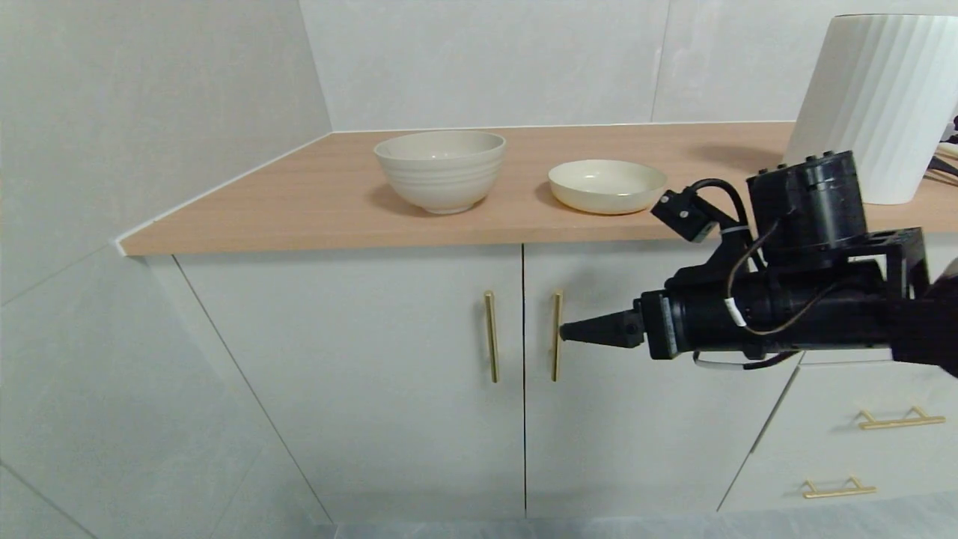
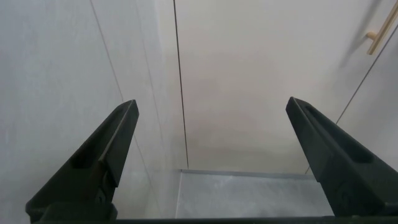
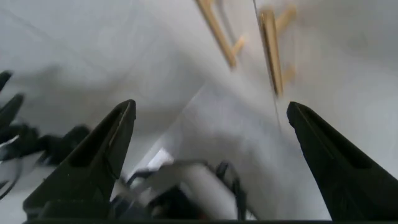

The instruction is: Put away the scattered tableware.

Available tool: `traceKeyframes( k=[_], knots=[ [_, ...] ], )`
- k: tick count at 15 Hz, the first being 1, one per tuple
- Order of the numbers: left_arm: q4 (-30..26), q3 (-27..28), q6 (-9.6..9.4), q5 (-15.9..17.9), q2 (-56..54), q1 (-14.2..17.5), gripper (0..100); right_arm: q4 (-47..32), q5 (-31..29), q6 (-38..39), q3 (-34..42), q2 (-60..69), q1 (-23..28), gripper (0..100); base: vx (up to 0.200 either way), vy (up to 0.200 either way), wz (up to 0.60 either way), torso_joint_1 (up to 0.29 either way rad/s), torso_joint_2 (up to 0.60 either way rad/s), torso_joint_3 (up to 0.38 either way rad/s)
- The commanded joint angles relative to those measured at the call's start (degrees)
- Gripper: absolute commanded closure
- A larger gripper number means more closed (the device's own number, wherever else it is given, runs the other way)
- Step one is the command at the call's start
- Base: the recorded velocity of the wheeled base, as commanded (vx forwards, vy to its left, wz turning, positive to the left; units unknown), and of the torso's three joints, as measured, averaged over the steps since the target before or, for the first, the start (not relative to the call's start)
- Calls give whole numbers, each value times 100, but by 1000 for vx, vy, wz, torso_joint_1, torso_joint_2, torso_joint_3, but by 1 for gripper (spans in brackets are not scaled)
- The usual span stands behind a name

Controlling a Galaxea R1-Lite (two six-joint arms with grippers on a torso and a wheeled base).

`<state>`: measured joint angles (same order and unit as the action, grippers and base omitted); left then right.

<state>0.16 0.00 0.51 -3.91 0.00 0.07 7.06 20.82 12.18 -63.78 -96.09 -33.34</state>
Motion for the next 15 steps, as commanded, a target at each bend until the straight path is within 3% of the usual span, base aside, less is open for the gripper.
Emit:
traceKeyframes(
  k=[1, 4, 13, 15],
  knots=[
    [2, 0, 2, -4, 0, 1, 0, 718, -122, -5, 129, -754, -32, 0, 0, 0, 0, 0, 0, 0],
    [2, 0, 2, 5, 0, 1, 0, 1650, -289, -14, 331, -1114, -58, 0, 0, 0, 0, 0, 0, 0],
    [2, 0, 2, -4, 0, 1, 0, 2265, -342, 30, 375, -1545, -243, 0, 0, 0, 0, 0, 0, 0],
    [2, 0, 2, -4, 0, 1, 0, 2863, -483, 39, 489, -1720, -269, 0, 0, 0, 0, 0, 0, 0]
  ],
)
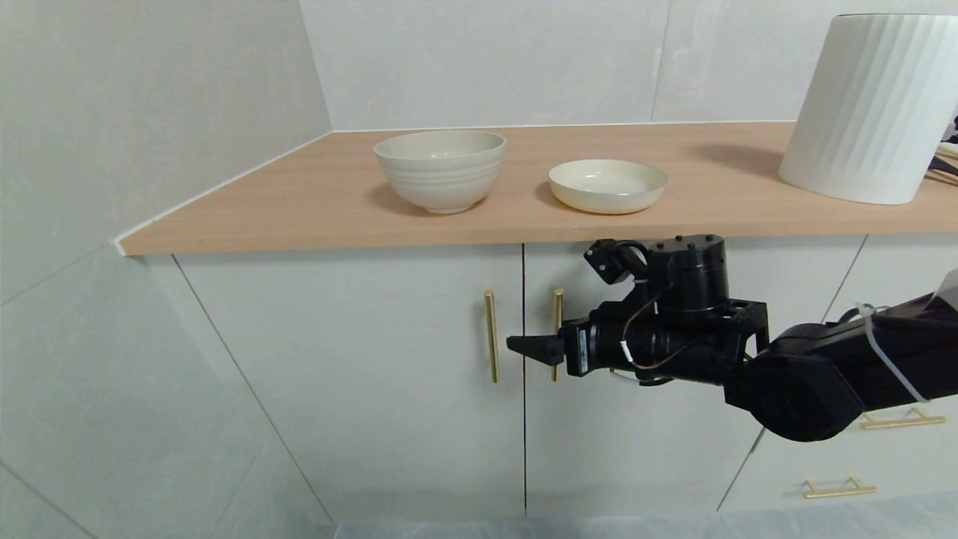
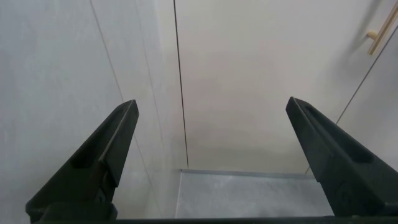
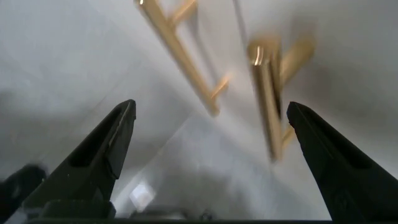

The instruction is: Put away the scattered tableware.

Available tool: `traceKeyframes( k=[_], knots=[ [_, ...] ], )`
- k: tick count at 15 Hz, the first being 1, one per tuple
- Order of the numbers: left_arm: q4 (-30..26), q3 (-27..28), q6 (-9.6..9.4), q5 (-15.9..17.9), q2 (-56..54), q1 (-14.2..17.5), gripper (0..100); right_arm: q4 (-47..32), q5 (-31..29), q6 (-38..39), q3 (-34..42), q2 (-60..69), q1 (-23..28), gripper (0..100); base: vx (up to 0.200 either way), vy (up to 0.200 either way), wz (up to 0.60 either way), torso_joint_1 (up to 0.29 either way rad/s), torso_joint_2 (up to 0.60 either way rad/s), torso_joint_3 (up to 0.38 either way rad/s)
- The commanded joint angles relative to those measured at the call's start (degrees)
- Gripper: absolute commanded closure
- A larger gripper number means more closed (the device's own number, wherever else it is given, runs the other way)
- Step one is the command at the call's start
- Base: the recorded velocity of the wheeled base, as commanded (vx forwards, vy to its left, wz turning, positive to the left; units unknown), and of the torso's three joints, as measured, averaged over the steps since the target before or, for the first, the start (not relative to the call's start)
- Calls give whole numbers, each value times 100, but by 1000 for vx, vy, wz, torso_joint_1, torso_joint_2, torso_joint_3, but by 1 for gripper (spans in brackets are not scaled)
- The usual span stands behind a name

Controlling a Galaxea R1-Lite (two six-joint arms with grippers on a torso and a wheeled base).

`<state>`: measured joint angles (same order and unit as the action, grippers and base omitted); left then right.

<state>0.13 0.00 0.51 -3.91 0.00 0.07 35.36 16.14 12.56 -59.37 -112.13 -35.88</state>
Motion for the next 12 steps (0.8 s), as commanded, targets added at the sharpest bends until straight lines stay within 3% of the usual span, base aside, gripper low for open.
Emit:
traceKeyframes(
  k=[1, 12],
  knots=[
    [4, 0, 2, -4, 0, 1, 0, 137, -32, 19, 66, -134, -42, 0, 0, 0, 0, 0, 0, 0],
    [4, 0, 2, 5, 0, 1, 0, 823, 126, 432, 628, 42, -341, 0, 0, 0, 0, 0, 0, 0]
  ],
)
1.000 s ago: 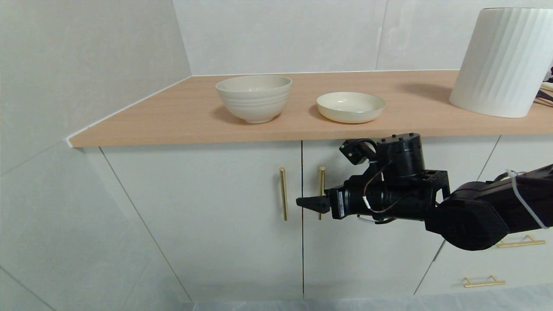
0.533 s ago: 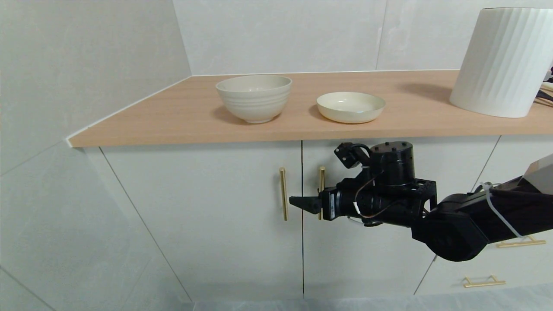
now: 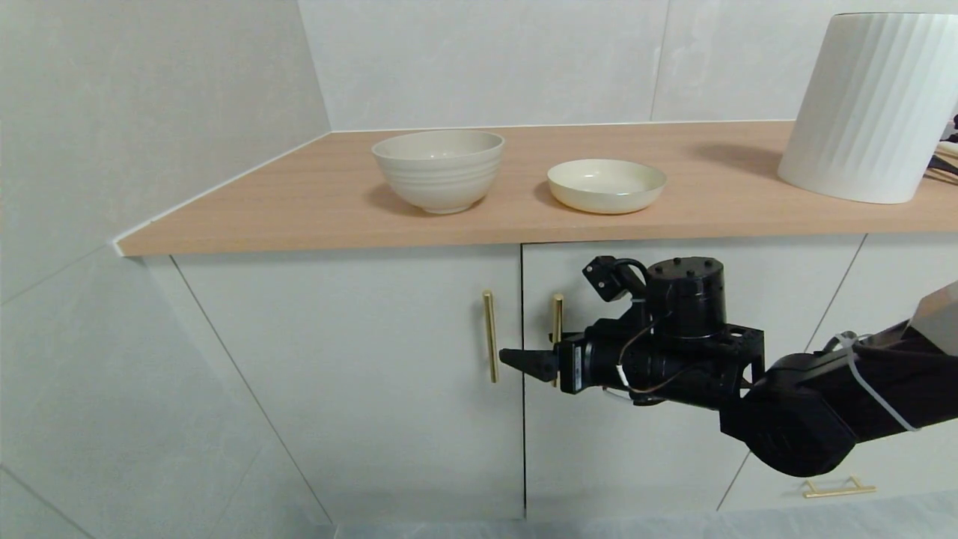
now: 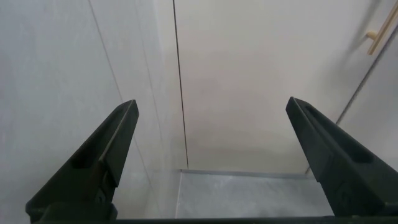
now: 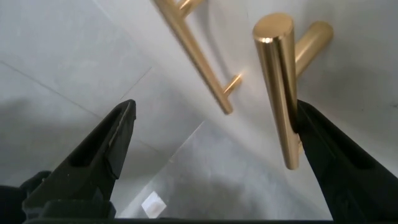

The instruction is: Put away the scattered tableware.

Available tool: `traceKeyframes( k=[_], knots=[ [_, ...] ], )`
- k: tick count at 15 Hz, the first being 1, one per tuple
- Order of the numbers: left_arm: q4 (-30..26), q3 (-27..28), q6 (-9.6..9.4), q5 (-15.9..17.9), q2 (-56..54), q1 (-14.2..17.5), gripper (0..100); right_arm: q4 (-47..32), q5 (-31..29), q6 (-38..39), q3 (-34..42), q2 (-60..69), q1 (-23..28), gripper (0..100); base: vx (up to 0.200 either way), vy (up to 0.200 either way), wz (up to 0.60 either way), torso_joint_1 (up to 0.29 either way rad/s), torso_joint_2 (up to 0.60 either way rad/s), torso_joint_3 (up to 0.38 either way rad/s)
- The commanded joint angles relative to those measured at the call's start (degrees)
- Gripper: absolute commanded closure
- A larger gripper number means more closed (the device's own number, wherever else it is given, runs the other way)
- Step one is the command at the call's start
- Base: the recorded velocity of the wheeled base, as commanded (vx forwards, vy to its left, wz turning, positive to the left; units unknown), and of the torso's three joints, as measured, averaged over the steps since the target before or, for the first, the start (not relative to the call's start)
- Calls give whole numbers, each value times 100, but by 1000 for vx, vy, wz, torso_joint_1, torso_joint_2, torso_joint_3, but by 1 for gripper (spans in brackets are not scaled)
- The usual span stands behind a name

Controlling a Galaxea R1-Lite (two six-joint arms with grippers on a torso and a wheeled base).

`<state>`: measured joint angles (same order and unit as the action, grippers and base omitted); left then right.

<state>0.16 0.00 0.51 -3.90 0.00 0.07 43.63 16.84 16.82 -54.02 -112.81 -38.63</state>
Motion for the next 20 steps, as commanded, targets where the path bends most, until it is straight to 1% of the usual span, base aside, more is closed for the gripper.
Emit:
traceKeyframes(
  k=[1, 5, 6, 8, 9, 10, 11, 12, 13, 15, 16, 17, 18, 20],
  knots=[
    [2, 0, 2, 3, 0, 1, 0, 23, 66, 5, 216, 225, -109, 0, 0, 0, 0, 0, 0, 0],
    [2, 0, 2, 3, 0, 1, 0, 58, 92, -4, 612, 594, -356, 0, 0, 0, 0, 0, 0, 0],
    [2, 0, 2, -5, 0, 1, 0, 67, 92, -4, 831, 787, -443, 0, 0, 0, 0, 0, 0, 0],
    [2, 0, -51, 3, 0, 1, 0, 67, 101, -4, 1060, 1033, -540, 0, 0, 0, 0, 0, 0, 0],
    [2, 0, 10, -5, 0, 1, 0, 67, 109, -12, 1183, 1174, -540, 0, 0, 0, 0, 0, 0, 0],
    [11, 0, 2, 3, 0, 1, 0, 67, 162, -12, 1280, 1270, -540, 0, 0, 0, 0, 0, 0, 0],
    [11, 9, -42, 3, 0, 1, 0, 67, 197, -12, 1341, 1323, -540, 0, 0, 0, 0, 0, 0, 0],
    [2, 0, -227, 12, 0, 1, 0, 67, 312, -12, 1447, 1464, -540, 0, 0, 0, 0, 0, 0, 0],
    [54, 44, -350, 91, 0, 1, 0, 67, 338, -12, 1508, 1552, -566, 0, 0, 0, 0, 0, 0, 0],
    [-25, 571, -359, 513, 88, -7, 0, 67, 347, -12, 1631, 1684, -646, 0, 0, 0, 0, 0, 0, 0],
    [-420, 1310, -324, 961, 633, -7, 0, 67, 347, -12, 1763, 1815, -681, 0, 0, 0, 0, 0, 0, 0],
    [-640, 1828, -324, 1287, 1239, -16, 0, 67, 347, -12, 1886, 1956, -760, 0, 0, 0, 0, 0, 0, 0],
    [-640, 2206, -332, 1621, 1934, -16, 0, 67, 347, -12, 1965, 2044, -795, 0, 0, 0, 0, 0, 0, 0],
    [-631, 3050, -376, 2403, 3393, -16, 0, 67, 347, -12, 2018, 2149, -804, 0, 0, 0, 0, 0, 0, 0]
  ],
)
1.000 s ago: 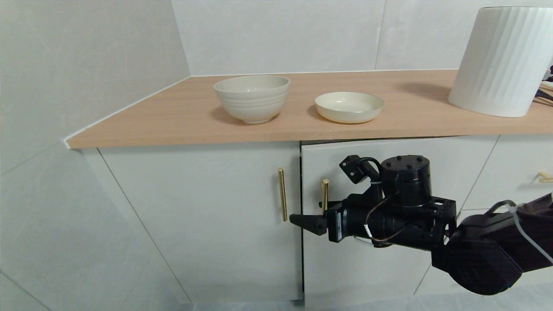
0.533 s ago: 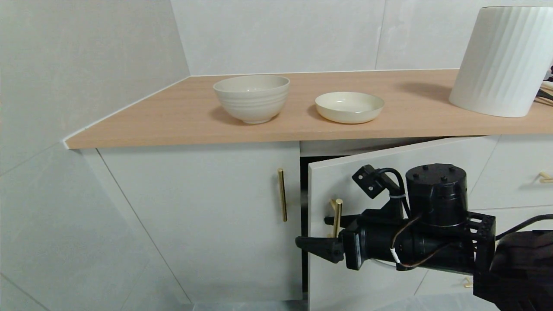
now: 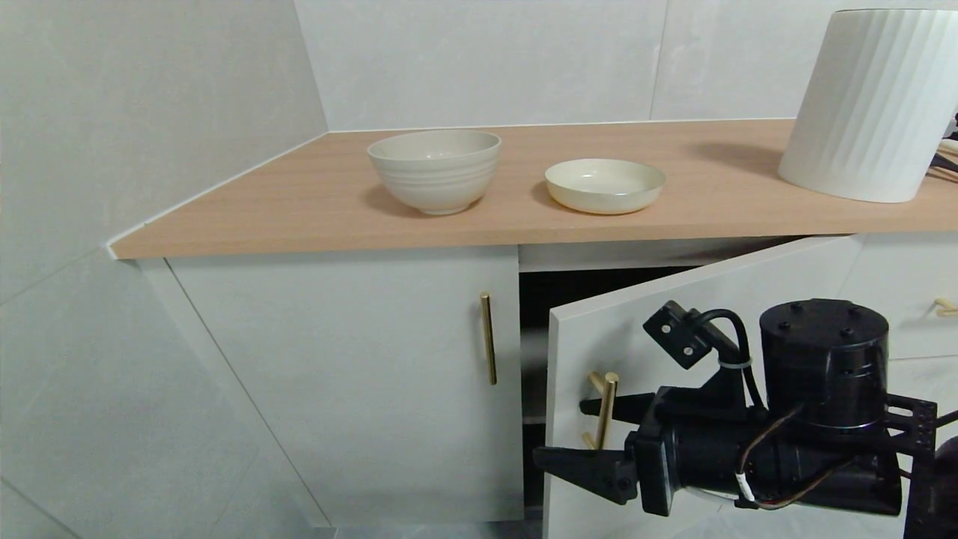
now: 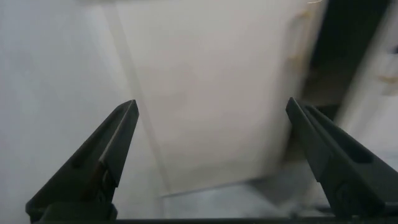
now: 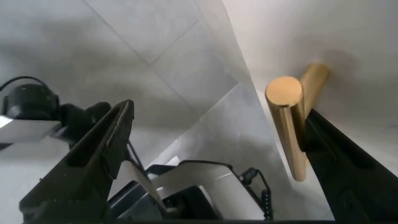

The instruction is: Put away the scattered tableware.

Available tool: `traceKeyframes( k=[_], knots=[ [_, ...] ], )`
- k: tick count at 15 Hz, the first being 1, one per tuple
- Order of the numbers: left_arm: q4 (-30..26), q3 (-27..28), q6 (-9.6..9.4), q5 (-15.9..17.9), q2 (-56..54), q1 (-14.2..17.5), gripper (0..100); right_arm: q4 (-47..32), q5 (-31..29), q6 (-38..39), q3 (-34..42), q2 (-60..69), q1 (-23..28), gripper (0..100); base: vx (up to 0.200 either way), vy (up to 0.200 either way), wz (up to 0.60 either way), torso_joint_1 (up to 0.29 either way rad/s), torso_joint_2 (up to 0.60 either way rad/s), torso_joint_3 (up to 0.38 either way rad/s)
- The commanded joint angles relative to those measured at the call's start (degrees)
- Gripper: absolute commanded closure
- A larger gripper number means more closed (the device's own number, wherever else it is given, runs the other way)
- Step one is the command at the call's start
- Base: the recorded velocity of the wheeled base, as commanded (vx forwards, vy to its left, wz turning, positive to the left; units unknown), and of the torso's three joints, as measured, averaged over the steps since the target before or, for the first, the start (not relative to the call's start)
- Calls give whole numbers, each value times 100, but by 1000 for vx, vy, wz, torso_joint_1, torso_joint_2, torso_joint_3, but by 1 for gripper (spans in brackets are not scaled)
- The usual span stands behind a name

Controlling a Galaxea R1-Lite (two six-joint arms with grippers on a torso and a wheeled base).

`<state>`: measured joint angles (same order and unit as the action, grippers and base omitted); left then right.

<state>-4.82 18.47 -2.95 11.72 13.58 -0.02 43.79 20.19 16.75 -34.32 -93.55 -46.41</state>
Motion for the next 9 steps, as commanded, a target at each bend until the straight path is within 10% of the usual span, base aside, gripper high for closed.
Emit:
traceKeyframes(
  k=[1, 2, 6, 9],
  knots=[
    [-134, 1660, -144, 1298, 2843, -68, 0, 51, 12, -5, 39, 241, -26, 0, 0, 0, 0, 0, 0, 0],
    [-134, 1871, -206, 1483, 3353, -279, 100, 51, 12, -5, 39, 267, -26, 0, 0, 0, 0, 0, 0, 0],
    [596, 2091, -171, 1492, 5076, -1773, 100, 51, 12, 13, 259, 434, -26, 0, 0, 0, 0, 0, 0, 0],
    [1554, 2073, -127, 1492, 6201, -2142, 100, 42, 12, 13, 312, 452, -26, 0, 0, 0, 0, 0, 0, 0]
  ],
)
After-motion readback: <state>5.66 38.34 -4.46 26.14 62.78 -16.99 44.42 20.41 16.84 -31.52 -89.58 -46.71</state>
